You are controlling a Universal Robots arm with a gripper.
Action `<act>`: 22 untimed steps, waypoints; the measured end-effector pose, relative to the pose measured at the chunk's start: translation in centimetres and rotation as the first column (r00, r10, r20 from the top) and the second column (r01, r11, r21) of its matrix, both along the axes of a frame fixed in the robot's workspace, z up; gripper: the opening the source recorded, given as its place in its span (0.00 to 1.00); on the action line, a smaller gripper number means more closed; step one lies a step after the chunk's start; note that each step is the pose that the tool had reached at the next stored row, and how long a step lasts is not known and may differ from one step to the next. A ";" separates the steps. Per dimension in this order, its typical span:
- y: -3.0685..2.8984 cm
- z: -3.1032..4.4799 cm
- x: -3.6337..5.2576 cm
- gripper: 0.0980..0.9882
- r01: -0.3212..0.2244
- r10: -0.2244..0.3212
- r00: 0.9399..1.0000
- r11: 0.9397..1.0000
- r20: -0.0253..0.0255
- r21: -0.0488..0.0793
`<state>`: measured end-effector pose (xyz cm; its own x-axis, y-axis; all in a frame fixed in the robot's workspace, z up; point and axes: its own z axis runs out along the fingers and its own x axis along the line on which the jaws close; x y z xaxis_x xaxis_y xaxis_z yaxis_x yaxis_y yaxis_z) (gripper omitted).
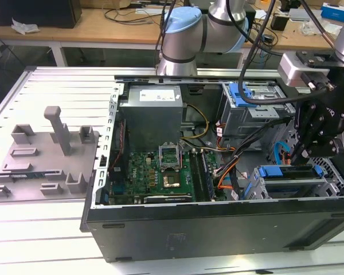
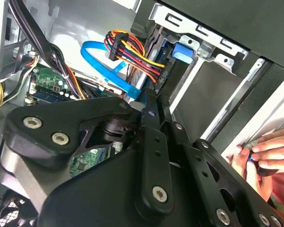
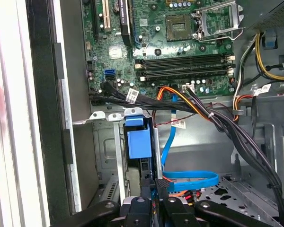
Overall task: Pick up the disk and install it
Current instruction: 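Insert the second disk wire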
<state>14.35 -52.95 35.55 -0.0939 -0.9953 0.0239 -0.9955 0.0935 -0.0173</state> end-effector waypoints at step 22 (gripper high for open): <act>-0.04 -0.51 0.18 0.07 -0.021 0.021 1.000 1.000 0.000 0.000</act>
